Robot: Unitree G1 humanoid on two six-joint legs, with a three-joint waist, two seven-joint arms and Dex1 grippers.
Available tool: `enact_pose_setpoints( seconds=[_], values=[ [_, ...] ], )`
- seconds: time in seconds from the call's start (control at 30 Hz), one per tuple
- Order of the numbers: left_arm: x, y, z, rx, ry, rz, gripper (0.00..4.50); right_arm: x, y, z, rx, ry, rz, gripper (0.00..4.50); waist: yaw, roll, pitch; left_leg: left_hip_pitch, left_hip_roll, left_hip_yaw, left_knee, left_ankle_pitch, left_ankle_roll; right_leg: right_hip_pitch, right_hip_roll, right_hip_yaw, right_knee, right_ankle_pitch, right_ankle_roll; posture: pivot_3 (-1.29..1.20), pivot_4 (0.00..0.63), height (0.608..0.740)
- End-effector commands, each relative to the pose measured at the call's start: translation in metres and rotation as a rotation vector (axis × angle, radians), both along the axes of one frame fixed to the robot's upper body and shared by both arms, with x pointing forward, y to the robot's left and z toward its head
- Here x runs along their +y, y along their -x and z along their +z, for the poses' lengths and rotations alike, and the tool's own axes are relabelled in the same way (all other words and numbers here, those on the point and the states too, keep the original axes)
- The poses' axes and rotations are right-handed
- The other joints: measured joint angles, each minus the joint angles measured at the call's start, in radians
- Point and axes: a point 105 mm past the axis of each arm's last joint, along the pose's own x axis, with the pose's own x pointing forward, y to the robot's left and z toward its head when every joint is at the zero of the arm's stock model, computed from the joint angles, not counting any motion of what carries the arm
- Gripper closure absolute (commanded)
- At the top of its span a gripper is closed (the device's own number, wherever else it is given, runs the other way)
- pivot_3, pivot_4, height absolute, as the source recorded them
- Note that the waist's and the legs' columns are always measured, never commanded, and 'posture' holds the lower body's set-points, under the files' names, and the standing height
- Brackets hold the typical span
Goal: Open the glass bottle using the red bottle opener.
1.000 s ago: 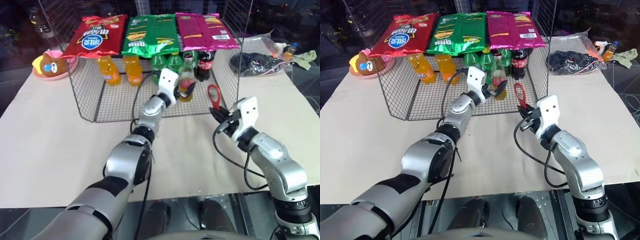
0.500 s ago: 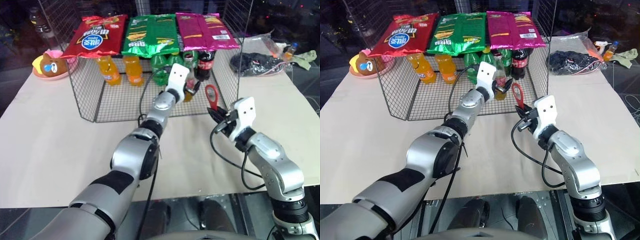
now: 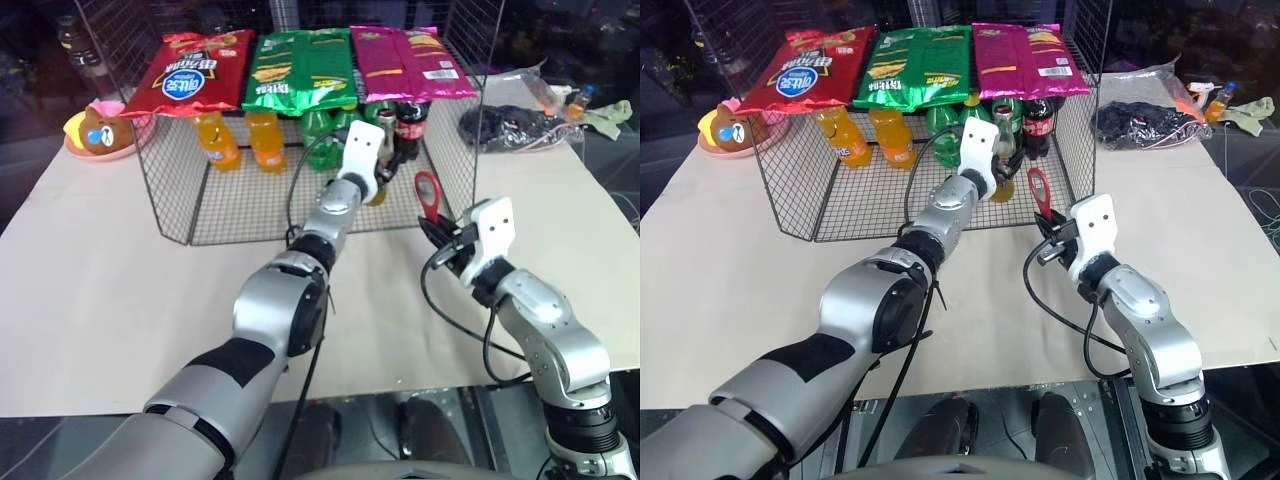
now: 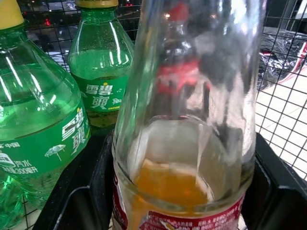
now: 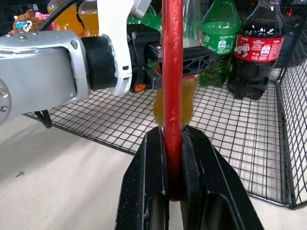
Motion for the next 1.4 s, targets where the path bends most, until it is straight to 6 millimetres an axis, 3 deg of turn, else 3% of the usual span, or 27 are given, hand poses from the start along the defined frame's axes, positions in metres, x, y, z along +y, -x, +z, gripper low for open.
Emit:
enact_pose_setpoints(
  seconds=[0.03, 0.23, 0.53, 0.77, 1.0, 1.4],
  values=[
    [-0.004, 0.001, 0.014, -0.044, 0.010, -0.029, 1.88, 0.001, 0.004, 0.016, -0.076, -0.003, 0.005, 4.50, 0.000, 0.000, 0.000, 0.000, 0.000, 0.000, 0.000, 0.000, 0.000, 0.000, 0.000, 0.000, 0.000, 0.000, 0.000, 0.00, 0.150, 0.740],
    [0.000, 0.005, 0.026, -0.110, 0.022, -0.116, 1.88, 0.000, 0.005, 0.022, -0.101, 0.009, 0.003, 4.50, 0.000, 0.000, 0.000, 0.000, 0.000, 0.000, 0.000, 0.000, 0.000, 0.000, 0.000, 0.000, 0.000, 0.000, 0.000, 0.00, 0.150, 0.740],
    [0.052, 0.029, 0.035, -0.271, 0.044, -0.289, 1.88, -0.020, -0.008, 0.035, -0.190, 0.031, -0.099, 4.50, -0.025, 0.000, 0.000, -0.001, 0.000, 0.000, 0.000, 0.000, 0.000, -0.002, 0.000, 0.001, 0.001, 0.000, 0.000, 0.00, 0.150, 0.740],
    [0.088, 0.092, 0.027, -0.228, 0.037, -0.431, 1.88, -0.039, -0.026, 0.045, -0.241, 0.039, -0.161, 4.50, -0.025, 0.000, 0.000, -0.001, 0.005, 0.001, 0.000, 0.000, 0.000, -0.003, 0.000, 0.003, 0.002, 0.000, 0.000, 0.00, 0.150, 0.740],
    [0.104, 0.135, 0.014, -0.139, 0.014, -0.439, 1.88, -0.034, -0.033, 0.040, -0.235, 0.043, -0.123, 4.50, -0.018, 0.000, 0.000, 0.000, 0.005, 0.001, 0.001, 0.000, 0.000, -0.002, 0.000, 0.004, 0.004, 0.000, 0.000, 0.00, 0.150, 0.740],
    [0.108, 0.151, -0.021, -0.019, -0.028, -0.413, 1.88, -0.024, -0.033, 0.037, -0.229, 0.036, -0.083, 4.50, -0.021, 0.000, 0.000, 0.001, 0.005, 0.003, 0.001, 0.000, 0.000, -0.002, 0.000, 0.005, 0.005, 0.000, 0.000, 0.00, 0.150, 0.740]
  ],
)
